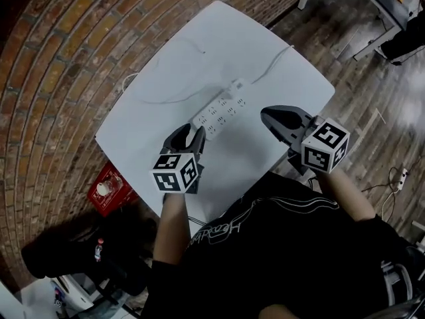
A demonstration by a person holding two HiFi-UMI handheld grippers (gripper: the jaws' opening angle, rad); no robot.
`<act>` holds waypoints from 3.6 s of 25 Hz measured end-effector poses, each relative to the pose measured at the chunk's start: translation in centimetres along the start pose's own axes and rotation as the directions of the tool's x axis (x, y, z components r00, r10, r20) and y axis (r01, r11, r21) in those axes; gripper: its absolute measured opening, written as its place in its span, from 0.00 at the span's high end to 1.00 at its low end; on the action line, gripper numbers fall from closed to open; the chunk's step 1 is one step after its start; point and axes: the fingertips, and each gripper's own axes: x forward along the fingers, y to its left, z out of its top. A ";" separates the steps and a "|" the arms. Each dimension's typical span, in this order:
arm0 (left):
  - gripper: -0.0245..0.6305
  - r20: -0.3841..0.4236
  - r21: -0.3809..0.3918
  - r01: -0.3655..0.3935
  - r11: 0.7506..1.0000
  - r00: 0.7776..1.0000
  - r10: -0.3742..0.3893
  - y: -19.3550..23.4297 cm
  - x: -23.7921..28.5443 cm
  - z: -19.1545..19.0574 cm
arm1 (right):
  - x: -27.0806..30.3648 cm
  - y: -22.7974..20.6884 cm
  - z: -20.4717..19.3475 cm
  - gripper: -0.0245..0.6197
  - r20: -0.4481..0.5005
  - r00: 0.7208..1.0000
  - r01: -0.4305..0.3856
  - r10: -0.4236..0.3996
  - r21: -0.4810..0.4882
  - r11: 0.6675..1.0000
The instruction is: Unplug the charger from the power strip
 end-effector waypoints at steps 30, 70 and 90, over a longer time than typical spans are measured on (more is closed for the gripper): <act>0.63 -0.079 -0.079 0.074 0.994 0.994 -0.080 3.4 6.3 -3.4 | 9.2 -5.1 -3.0 0.71 -0.063 0.987 0.137 -0.151 -0.181 0.974; 0.63 -0.084 -0.065 0.055 0.996 0.995 -0.060 3.5 6.4 -3.5 | 14.9 -8.0 -4.2 0.78 -0.103 0.937 0.294 -0.333 -0.275 0.915; 0.63 -0.092 -0.066 0.041 0.997 0.995 -0.047 3.4 6.4 -3.5 | 14.6 -7.8 -4.2 0.78 -0.109 0.930 0.304 -0.350 -0.304 0.903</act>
